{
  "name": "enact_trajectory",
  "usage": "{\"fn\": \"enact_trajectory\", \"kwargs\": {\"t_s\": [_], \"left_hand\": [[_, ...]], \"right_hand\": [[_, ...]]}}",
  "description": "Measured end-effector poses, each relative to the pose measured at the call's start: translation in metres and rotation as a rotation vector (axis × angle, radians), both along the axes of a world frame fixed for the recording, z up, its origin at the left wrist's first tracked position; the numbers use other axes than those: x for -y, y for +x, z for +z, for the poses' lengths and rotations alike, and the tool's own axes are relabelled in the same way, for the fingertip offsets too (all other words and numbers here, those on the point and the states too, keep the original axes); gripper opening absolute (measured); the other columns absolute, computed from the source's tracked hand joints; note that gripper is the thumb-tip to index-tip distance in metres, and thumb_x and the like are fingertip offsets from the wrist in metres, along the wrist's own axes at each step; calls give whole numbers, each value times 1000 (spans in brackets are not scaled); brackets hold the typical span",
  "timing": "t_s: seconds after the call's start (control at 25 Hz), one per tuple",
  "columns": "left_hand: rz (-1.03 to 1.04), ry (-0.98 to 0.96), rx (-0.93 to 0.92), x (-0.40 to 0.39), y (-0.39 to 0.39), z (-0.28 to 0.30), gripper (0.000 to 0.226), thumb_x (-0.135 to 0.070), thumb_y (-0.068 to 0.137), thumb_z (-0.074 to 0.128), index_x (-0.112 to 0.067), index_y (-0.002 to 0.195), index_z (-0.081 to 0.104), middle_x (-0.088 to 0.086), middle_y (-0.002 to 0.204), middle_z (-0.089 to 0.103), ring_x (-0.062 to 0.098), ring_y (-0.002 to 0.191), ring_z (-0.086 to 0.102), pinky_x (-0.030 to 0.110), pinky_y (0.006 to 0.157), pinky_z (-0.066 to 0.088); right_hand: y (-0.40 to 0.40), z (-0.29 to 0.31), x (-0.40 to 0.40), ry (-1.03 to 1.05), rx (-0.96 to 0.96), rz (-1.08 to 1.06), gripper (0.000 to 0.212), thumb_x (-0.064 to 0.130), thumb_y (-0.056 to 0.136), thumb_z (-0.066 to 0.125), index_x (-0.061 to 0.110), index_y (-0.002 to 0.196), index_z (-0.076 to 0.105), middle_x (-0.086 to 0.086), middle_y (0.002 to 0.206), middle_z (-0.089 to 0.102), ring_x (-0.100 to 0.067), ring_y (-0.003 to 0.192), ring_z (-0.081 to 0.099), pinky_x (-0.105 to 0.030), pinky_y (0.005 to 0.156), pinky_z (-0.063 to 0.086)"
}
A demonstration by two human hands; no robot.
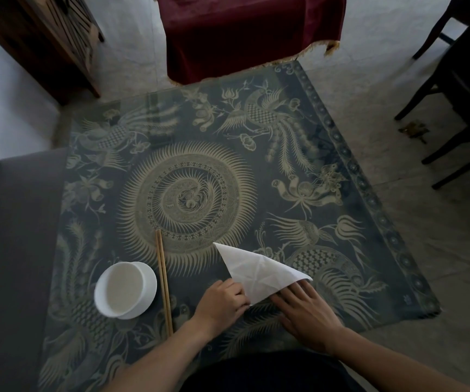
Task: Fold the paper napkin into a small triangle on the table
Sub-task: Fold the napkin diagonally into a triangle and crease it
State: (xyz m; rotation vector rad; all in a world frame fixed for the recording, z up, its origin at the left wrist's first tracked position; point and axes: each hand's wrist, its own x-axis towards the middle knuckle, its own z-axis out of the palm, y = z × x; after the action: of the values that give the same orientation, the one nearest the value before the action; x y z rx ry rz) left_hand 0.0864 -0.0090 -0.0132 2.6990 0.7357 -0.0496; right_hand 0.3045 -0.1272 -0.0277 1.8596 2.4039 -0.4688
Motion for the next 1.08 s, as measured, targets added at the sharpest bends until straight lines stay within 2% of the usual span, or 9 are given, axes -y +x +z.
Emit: {"fn": "enact_trajectory", "kwargs": {"t_s": [0.24, 0.4, 0.56, 0.76, 0.92, 1.08], "left_hand": [[-59, 35, -27, -1, -3, -2, 13, -39, 78, 78, -27, 78, 74, -10, 79, 62, 13, 74, 59, 25, 58, 47], [-119, 38, -45, 2, -10, -1, 21, -40, 74, 79, -28, 90, 74, -9, 86, 62, 13, 79, 59, 24, 65, 50], [-170, 80, -79, 7, -16, -2, 29, -41, 79, 73, -28, 104, 70, -8, 95, 61, 13, 84, 58, 26, 71, 50], [-202, 118, -93, 7, -15, -1, 28, -42, 81, 69, -26, 104, 69, -6, 97, 62, 15, 87, 59, 27, 70, 51], [-210, 114, -106, 6, -15, -2, 26, -43, 82, 66, -27, 102, 68, -7, 98, 61, 15, 88, 59, 27, 70, 51], [-226, 118, -118, 5, -16, -6, 27, -44, 83, 63, -26, 104, 66, -6, 100, 61, 16, 88, 58, 29, 69, 51]], "right_hand": [[0, -1, 1, 9, 6, 12, 64, 43, 82, 60, 20, 141, 46, -8, 143, 51, -34, 129, 47, -52, 101, 43], [0, 2, 0, 26, 12, 13, 65, 43, 80, 63, 20, 138, 49, -8, 140, 53, -33, 127, 49, -50, 100, 45], [1, 1, 1, 28, 11, 8, 62, 43, 83, 58, 20, 140, 48, -8, 143, 50, -33, 130, 46, -51, 102, 43], [9, 0, -1, 15, 6, 5, 59, 43, 86, 52, 20, 141, 46, -7, 143, 49, -30, 130, 46, -48, 103, 42], [29, -3, 9, 44, 56, -86, 54, 44, 92, 45, 16, 138, 51, -8, 138, 55, -28, 126, 50, -52, 107, 34], [48, -5, 26, 82, 92, -153, 58, 44, 98, 28, 10, 141, 48, -11, 147, 44, -27, 135, 42, -47, 110, 16]]}}
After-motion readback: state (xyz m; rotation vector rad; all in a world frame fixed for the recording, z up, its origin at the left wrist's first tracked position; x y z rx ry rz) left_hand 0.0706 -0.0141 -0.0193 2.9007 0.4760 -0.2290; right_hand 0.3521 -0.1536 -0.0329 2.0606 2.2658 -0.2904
